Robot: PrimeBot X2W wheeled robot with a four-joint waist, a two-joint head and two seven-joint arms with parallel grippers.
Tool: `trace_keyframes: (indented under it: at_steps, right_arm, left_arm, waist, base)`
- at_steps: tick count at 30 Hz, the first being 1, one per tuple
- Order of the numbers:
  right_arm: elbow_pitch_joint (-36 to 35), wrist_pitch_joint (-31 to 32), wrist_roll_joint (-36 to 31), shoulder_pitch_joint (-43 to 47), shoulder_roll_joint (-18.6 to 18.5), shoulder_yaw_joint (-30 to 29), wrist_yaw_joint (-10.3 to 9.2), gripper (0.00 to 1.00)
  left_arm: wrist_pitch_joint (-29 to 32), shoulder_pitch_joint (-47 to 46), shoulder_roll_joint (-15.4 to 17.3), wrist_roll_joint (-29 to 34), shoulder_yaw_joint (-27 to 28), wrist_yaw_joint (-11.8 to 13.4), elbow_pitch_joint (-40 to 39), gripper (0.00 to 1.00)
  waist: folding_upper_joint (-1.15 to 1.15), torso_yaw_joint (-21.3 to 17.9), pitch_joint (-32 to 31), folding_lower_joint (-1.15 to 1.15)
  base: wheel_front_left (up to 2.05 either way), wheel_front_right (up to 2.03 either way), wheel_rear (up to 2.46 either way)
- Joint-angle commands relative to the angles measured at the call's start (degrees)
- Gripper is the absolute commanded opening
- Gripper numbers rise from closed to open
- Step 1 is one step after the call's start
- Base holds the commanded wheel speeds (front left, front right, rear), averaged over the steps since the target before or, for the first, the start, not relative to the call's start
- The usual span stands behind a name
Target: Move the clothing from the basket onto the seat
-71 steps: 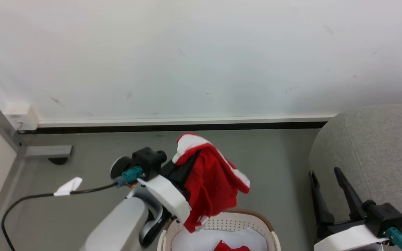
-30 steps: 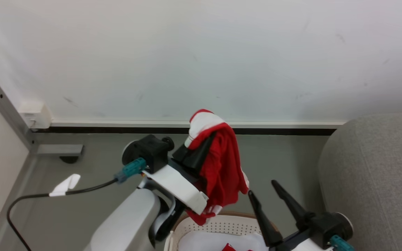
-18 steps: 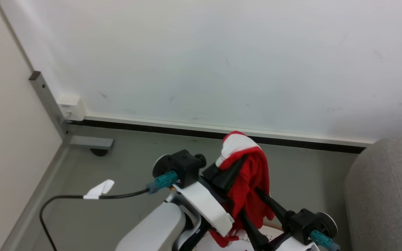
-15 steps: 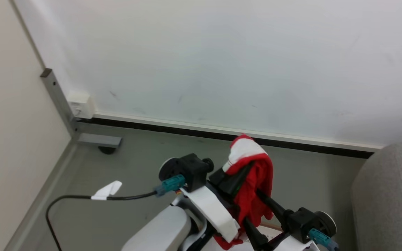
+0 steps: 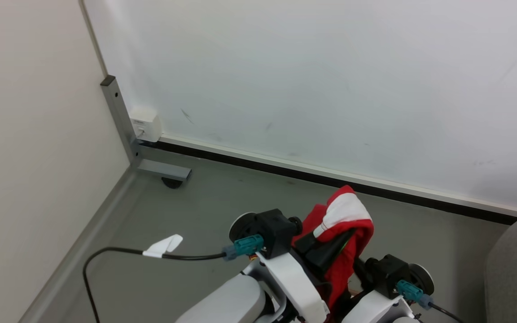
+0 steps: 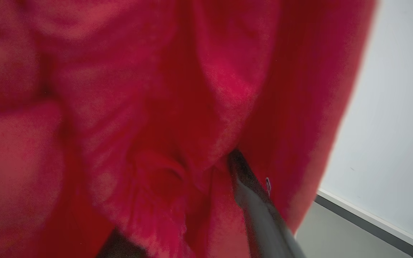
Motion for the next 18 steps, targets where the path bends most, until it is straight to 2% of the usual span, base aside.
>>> trace_keyframes:
  at_steps: [1,18]
  right_arm:
    - [0.41,-0.1,0.81,-0.69,-0.25,0.52,-0.12,0.0]
    - [-0.6,-0.1,1.5,-0.32,-0.24,0.12,-0.12,0.0]
  left_arm:
    - [-0.56,-0.54,0.46,-0.47,0.19,-0.14,0.06,0.0]
    - [-1.67,-1.18,1.9,-1.42,1.93,0.8,1.78,0.0]
  waist:
    - [0.0,0.32,0.18,0.0]
    - [0.0,-0.86,0.89,0.0]
  base:
    - [0.0,0.0,0.0]
    - [0.0,0.0,0.0]
